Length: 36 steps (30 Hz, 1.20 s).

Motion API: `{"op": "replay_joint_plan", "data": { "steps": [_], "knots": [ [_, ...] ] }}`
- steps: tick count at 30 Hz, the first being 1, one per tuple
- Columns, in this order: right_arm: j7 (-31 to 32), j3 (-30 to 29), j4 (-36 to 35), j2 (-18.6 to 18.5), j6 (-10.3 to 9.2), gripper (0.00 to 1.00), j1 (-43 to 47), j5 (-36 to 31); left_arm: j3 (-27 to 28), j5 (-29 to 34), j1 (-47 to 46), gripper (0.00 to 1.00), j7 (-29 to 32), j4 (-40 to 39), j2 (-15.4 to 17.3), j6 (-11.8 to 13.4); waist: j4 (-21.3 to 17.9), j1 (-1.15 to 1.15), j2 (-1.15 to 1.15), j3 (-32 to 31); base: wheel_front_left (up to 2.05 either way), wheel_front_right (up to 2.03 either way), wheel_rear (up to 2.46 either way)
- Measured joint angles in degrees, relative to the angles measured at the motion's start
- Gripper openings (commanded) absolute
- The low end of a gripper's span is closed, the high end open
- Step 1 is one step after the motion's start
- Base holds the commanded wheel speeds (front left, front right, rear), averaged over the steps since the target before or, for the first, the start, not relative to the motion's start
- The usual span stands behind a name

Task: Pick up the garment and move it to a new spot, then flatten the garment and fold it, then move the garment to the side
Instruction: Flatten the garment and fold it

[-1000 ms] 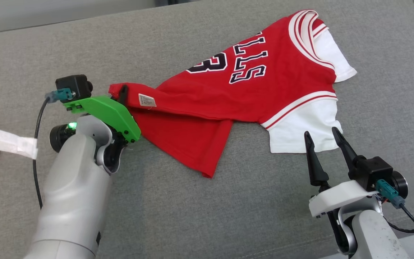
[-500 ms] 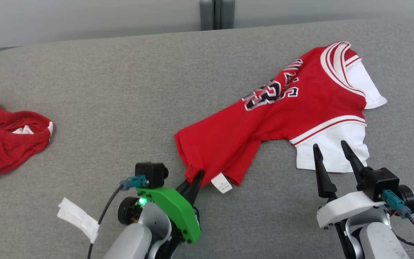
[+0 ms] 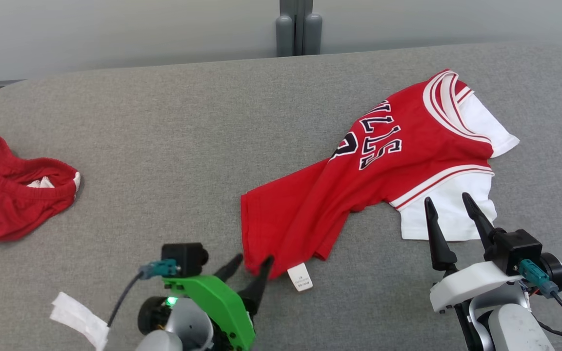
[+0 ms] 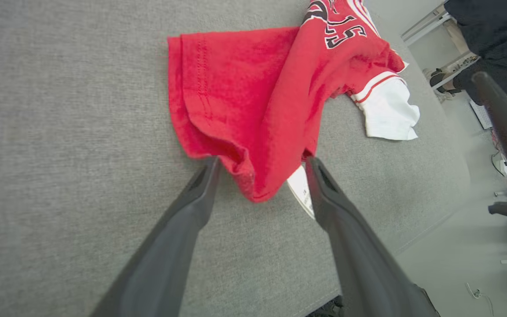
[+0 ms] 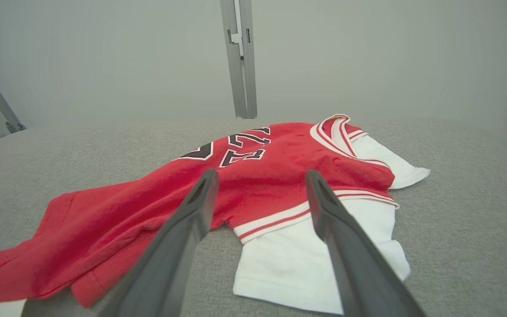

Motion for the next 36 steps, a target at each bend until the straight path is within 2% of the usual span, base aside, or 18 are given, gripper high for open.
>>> {"op": "replay_joint_plan", "data": {
  "steps": [5,7,10,17,20,26,29,30,31,32,36],
  "knots": [
    [0.03,0.23,-0.36,-0.01,-0.01,1.00,-0.01,0.37,4.19,0.82,-3.64,1.00,0.53,-2.50,3.13,2.97,-1.64,0.00,0.00,0.25,0.00,0.00,0.00],
    [0.03,0.22,-0.40,0.00,0.00,1.00,-0.02,0.45,5.15,1.14,-5.45,1.00,0.55,-2.67,3.83,3.36,-2.38,0.00,0.00,0.46,0.00,0.00,0.00],
    [-0.01,0.29,-0.66,-0.01,-0.01,1.00,-0.10,0.83,5.16,2.11,-8.42,1.00,0.88,-0.33,3.98,3.33,-3.44,0.00,0.00,1.08,0.00,0.00,0.00],
    [-0.54,1.02,-0.77,-0.01,-0.01,1.00,-1.65,1.22,2.76,3.81,-16.52,1.00,2.98,13.58,3.31,1.94,-5.83,0.00,0.00,3.61,0.00,0.00,0.00],
    [-0.80,0.88,-0.68,-0.01,0.00,1.00,-2.19,1.30,2.30,3.91,-19.18,1.00,2.94,18.26,2.02,0.94,-6.91,0.00,0.00,4.86,0.00,0.00,0.00],
    [-1.31,0.82,-0.40,-0.01,-0.01,1.00,-2.35,1.54,1.54,5.41,-22.07,1.00,2.71,24.40,1.60,1.32,-8.41,0.00,0.00,6.66,0.00,0.00,0.00],
    [-1.56,0.81,-0.27,-0.01,0.00,1.00,-2.49,1.70,1.11,5.09,-23.19,1.00,2.80,25.88,1.35,0.46,-8.76,0.00,0.00,7.21,0.00,0.00,0.00],
    [-1.57,0.82,-0.25,-0.01,-0.01,1.00,-2.51,1.77,0.87,5.08,-23.43,0.43,2.80,26.19,1.25,-0.21,-8.80,0.00,0.00,7.33,0.00,0.00,0.00],
    [-1.63,0.86,-0.22,-0.02,0.00,1.00,-2.54,1.81,0.78,5.08,-23.58,0.35,2.54,26.38,1.25,-0.77,-8.80,0.00,0.00,7.40,0.00,0.00,0.00],
    [-1.64,0.94,-0.20,-0.01,0.00,1.00,-2.57,1.82,0.55,5.09,-23.72,0.00,1.94,26.68,1.23,-1.29,-8.75,0.00,0.00,7.45,0.00,0.00,0.00],
    [-1.80,1.23,-0.29,0.00,0.00,1.00,-2.75,1.87,-0.52,5.50,-24.29,0.00,0.08,27.82,0.64,-2.88,-8.47,0.00,0.00,7.66,0.00,0.00,0.00]
  ]
}}
